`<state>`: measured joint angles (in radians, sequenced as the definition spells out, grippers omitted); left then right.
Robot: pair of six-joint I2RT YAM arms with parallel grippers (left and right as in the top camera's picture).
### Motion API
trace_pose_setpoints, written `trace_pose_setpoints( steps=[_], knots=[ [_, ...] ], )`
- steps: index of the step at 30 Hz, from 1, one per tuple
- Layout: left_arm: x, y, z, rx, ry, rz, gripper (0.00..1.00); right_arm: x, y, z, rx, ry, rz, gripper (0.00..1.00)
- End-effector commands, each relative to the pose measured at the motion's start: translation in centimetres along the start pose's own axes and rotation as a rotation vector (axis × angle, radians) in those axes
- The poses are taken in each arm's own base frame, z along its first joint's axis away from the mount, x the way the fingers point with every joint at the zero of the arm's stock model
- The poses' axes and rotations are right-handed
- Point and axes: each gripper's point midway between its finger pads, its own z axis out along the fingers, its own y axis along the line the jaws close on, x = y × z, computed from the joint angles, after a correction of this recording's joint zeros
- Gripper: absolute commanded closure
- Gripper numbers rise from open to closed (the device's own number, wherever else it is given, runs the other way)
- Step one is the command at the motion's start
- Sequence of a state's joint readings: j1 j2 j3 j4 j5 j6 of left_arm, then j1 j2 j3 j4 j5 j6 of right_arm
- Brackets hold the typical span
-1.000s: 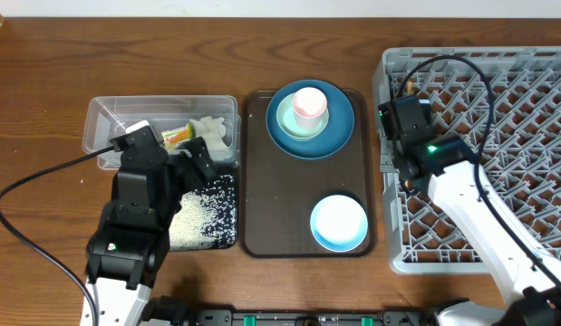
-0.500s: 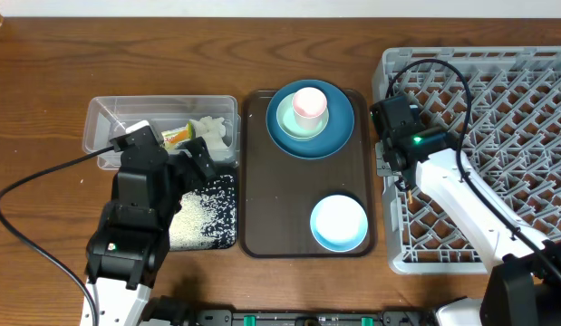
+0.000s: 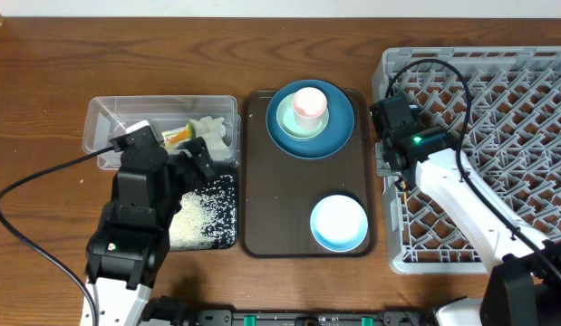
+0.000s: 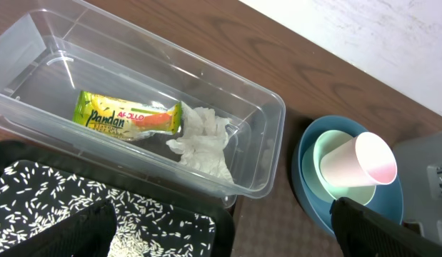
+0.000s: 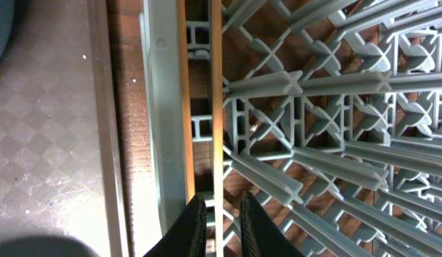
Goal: Sort waste into correct bins and load items into the dishwasher rack
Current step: 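Release the chopstick into the rack and raise the right gripper, then move the right gripper to the light-blue bowl and grip its rim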
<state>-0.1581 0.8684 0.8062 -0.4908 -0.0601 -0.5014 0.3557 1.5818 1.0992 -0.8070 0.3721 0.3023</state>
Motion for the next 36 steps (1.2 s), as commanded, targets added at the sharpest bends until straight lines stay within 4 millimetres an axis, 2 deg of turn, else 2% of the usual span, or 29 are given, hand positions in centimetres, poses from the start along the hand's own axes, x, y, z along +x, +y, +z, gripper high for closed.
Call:
trace_pose_setpoints(
  steps=[1,4,7,9,11,14,18,19,30,36],
  knots=[
    [-0.1,0.5,0.1,-0.022,-0.008,-0.011,0.02,-1.8,0.3,-1.6,-0.045,-0.041,0.017,0.85],
    [-0.1,0.5,0.1,-0.022,-0.009,-0.011,0.02,-2.9,1.8,-3.5,-0.161,-0.065,0.007,0.84],
    [-0.1,0.5,0.1,-0.022,-0.008,-0.011,0.02,-3.6,5.1,-6.0,-0.379,-0.074,0.007,0.76],
    [-0.1,0.5,0.1,-0.022,-0.008,-0.011,0.02,-3.3,7.3,-7.4,-0.526,-0.057,-0.003,0.70],
    [-0.1,0.5,0.1,-0.021,-0.008,-0.011,0.02,-2.9,8.2,-7.9,-0.585,-0.036,-0.009,0.68],
    [-0.1,0.5,0.1,-0.022,-0.008,-0.011,0.02,-2.0,8.6,-7.9,-0.616,0.008,-0.013,0.65],
    [-0.1,0.5,0.1,-0.022,-0.008,-0.011,0.02,-0.1,10.0,-8.0,-0.660,0.066,-0.043,0.51],
    [-0.1,0.5,0.1,-0.022,-0.008,-0.011,0.02,0.5,10.5,-8.1,-0.673,0.081,-0.057,0.50],
    [0.0,0.5,0.1,-0.024,-0.005,-0.011,0.02,7.8,16.8,-7.5,-0.712,0.149,-0.226,0.53],
    [0.0,0.5,0.1,-0.024,-0.005,-0.011,0.02,11.1,16.9,-5.6,-0.560,0.144,-0.270,0.57]
  ],
)
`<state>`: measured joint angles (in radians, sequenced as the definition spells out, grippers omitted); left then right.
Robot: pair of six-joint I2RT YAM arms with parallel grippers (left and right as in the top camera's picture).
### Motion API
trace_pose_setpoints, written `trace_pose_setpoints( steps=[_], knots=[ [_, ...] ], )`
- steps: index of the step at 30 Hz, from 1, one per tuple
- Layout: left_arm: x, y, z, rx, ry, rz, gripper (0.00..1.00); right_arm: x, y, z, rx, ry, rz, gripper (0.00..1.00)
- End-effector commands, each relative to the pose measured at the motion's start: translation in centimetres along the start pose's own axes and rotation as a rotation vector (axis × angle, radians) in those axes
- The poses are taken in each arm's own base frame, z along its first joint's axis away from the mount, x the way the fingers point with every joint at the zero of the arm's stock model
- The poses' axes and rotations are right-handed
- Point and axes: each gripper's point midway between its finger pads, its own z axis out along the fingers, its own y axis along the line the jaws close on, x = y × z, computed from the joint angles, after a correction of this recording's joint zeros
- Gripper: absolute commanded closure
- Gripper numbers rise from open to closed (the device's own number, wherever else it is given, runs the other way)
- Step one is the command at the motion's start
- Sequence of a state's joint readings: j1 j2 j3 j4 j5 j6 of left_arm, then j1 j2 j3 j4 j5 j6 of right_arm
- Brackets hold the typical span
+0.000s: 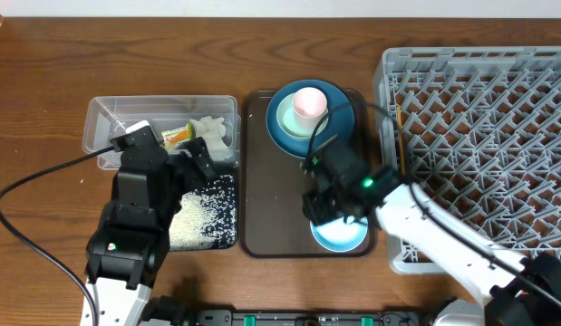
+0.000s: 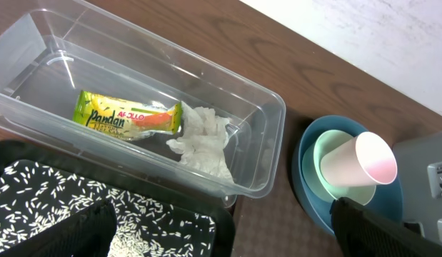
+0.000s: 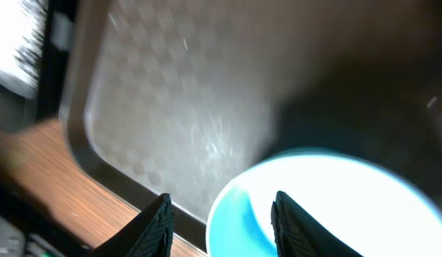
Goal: Sort waste into correct bins and load items into the dishwasher rack
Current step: 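Move the right gripper to the light-blue bowl and grip its rim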
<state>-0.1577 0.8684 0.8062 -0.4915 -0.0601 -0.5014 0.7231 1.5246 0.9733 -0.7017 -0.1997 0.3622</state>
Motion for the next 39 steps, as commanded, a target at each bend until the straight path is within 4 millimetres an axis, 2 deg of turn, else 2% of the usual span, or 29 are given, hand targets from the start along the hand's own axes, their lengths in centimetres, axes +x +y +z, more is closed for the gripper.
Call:
trace_pose_setpoints(
  steps=[1,12,24,33,39],
  knots=[
    [0.0,0.5,0.1,-0.023,-0.006,-0.011,0.02,1.2,-1.1,0.9,0.101,0.002,0.029,0.57],
    [0.0,0.5,0.1,-0.023,-0.006,-0.011,0.02,4.3,-0.9,2.2,0.119,0.069,0.085,0.60],
    [0.0,0.5,0.1,-0.023,-0.005,-0.011,0.02,5.9,1.0,2.6,0.097,0.104,0.020,0.67],
    [0.0,0.5,0.1,-0.025,-0.003,-0.010,0.02,6.4,-0.4,2.3,0.188,0.109,0.005,0.69],
    [0.0,0.5,0.1,-0.025,-0.003,-0.010,0.02,6.6,-0.6,2.3,0.193,0.113,0.006,0.72]
  ],
)
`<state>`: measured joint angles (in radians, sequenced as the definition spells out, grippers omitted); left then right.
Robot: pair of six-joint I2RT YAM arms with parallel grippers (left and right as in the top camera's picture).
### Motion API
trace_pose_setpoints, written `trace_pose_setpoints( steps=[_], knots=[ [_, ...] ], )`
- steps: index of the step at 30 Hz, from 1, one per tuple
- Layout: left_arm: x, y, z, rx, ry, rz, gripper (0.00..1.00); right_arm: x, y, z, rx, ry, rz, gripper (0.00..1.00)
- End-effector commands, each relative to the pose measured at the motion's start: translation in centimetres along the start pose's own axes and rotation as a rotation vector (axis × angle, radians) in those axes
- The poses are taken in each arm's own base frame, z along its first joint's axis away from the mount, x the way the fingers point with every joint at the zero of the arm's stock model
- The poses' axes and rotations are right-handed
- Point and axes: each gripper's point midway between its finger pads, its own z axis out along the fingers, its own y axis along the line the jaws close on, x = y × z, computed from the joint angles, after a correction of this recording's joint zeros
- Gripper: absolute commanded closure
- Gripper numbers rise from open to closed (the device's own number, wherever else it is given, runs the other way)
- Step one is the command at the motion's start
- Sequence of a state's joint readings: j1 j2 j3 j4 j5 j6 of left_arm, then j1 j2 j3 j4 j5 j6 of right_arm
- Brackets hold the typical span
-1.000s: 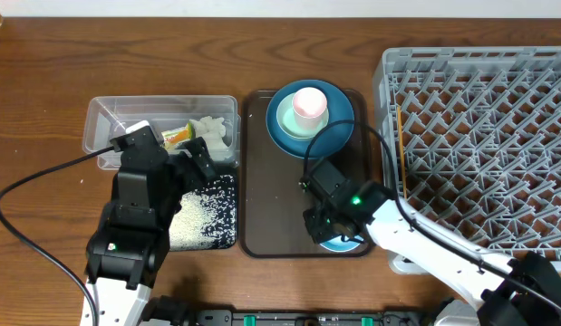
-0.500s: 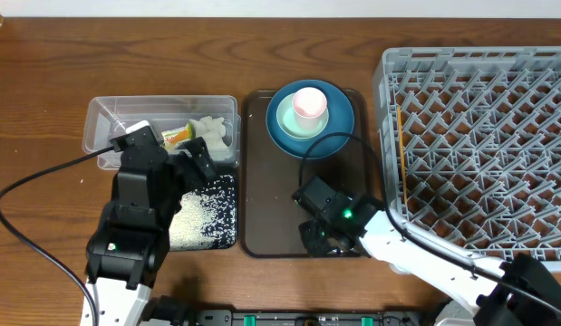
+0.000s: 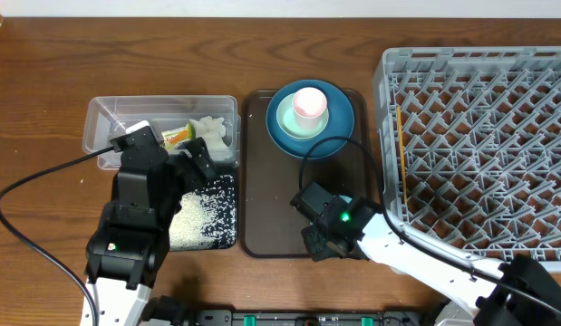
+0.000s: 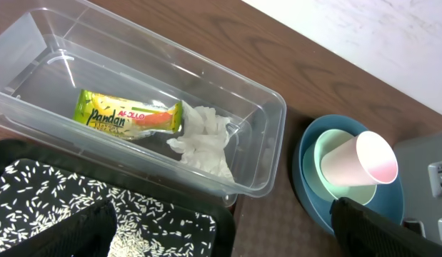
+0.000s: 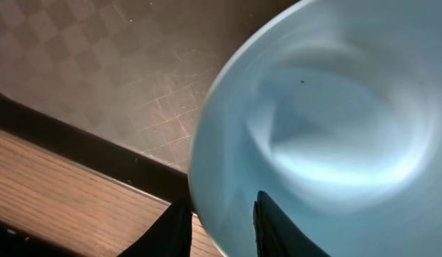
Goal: Sort waste into correct bins and load items into the dishwasher rack
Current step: 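Move the right gripper to the light-blue bowl and grip its rim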
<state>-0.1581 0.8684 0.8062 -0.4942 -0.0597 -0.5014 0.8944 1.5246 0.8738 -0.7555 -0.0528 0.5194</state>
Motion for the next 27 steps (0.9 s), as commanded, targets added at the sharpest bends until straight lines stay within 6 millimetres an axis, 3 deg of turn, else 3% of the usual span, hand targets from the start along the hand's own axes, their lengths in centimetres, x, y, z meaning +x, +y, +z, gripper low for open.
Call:
trace_pose_setpoints(
  steps=[1,8,18,27],
  knots=[
    [0.0,0.5,0.1,-0.024,-0.005,-0.011,0.02,0.5,-0.2,0.2,0.025,0.004,-0.004,0.73],
    [0.0,0.5,0.1,-0.024,-0.006,-0.011,0.02,1.5,-0.8,0.9,0.039,0.031,-0.003,0.74],
    [0.0,0.5,0.1,-0.024,-0.005,-0.011,0.02,1.3,-0.7,0.9,0.032,0.022,-0.003,0.99],
    [0.0,0.5,0.1,-0.024,-0.005,-0.011,0.02,0.6,-0.3,0.7,0.019,-0.002,-0.004,0.99]
  ],
)
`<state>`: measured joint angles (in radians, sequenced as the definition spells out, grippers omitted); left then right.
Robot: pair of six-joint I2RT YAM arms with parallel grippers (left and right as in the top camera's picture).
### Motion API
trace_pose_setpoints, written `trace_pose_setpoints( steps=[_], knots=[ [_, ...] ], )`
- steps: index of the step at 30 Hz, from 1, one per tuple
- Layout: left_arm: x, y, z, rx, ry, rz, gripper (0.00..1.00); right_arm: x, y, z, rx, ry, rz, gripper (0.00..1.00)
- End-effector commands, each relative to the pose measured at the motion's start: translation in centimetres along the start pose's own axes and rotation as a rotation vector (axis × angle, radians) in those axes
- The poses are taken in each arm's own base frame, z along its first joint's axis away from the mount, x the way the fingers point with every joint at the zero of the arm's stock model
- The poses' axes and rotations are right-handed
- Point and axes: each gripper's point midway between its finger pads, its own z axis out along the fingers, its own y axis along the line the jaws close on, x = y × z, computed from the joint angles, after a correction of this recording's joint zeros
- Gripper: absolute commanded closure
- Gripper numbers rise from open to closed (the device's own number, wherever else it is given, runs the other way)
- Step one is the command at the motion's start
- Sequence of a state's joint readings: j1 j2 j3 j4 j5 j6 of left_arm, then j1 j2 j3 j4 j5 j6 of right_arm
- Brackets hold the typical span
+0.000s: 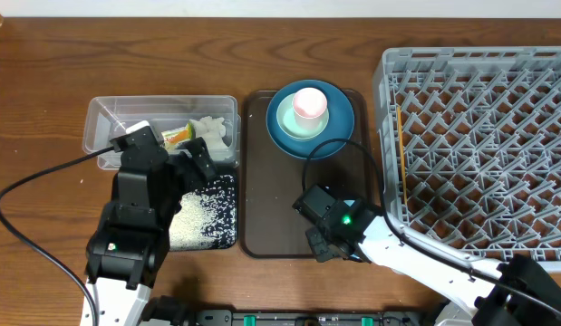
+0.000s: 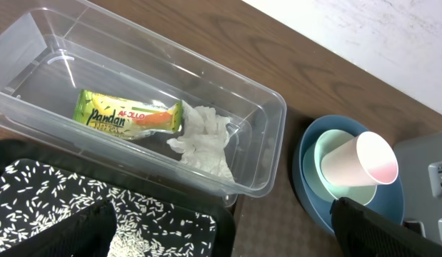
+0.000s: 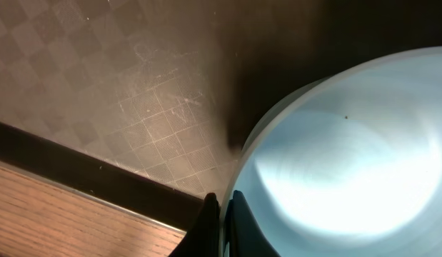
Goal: Sort waste into correct bins and load items into the dishwasher rack
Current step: 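Move the right gripper to the light-blue bowl and grip its rim, then lift the light-blue bowl and carry it into the grey rack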
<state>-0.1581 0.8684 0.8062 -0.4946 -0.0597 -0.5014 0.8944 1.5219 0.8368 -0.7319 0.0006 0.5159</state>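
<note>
My right gripper (image 3: 221,205) is shut on the near-left rim of the light blue bowl (image 3: 349,164), one finger inside and one outside. The bowl sits at the front right of the brown tray (image 1: 271,199); from overhead it is mostly hidden under my right gripper (image 1: 327,237). At the tray's far end a blue plate (image 1: 339,136) holds a green bowl and a pink cup (image 1: 309,104). The grey dishwasher rack (image 1: 479,136) stands on the right. My left gripper (image 2: 221,239) hangs open over the black rice bin (image 2: 135,214).
A clear bin (image 1: 126,122) at the back left holds a yellow-green Pandan wrapper (image 2: 128,118) and a crumpled tissue (image 2: 203,139). An orange stick (image 1: 399,136) lies along the rack's left edge. The black rice bin (image 1: 207,213) adjoins the tray's left side.
My right gripper's fingers stood apart astride the light blue bowl's rim; now they are shut on that rim. The left arm has not moved.
My right gripper was shut at the rack's left edge beside the orange stick. Then it was open above the light blue bowl on the tray, then low at the bowl's near rim, and now it grips that rim. The left gripper stayed open over the rice bin.
</note>
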Motion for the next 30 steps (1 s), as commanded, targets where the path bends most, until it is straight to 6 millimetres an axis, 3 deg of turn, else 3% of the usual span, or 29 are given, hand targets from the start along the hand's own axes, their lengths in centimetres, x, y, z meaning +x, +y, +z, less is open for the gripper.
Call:
trace_pose_setpoints(
  steps=[1,15,21,25,30],
  knots=[
    [0.0,0.5,0.1,-0.024,-0.006,-0.011,0.02,0.1,1.1,-0.1,-0.037,0.007,0.000,0.99],
    [0.0,0.5,0.1,-0.024,-0.006,-0.011,0.02,-6.9,1.9,-4.7,-0.103,-0.164,-0.034,0.99],
    [0.1,0.6,0.3,-0.028,0.000,-0.010,0.02,-9.6,2.6,-7.4,-0.246,-0.210,-0.113,0.99],
    [0.2,0.6,0.4,-0.031,0.006,-0.009,0.02,-11.9,1.5,-9.3,-0.313,-0.258,-0.078,0.99],
    [0.5,0.8,0.6,-0.040,0.019,-0.007,0.02,-15.7,-1.6,-12.7,-0.398,-0.378,-0.030,0.99]
  ],
)
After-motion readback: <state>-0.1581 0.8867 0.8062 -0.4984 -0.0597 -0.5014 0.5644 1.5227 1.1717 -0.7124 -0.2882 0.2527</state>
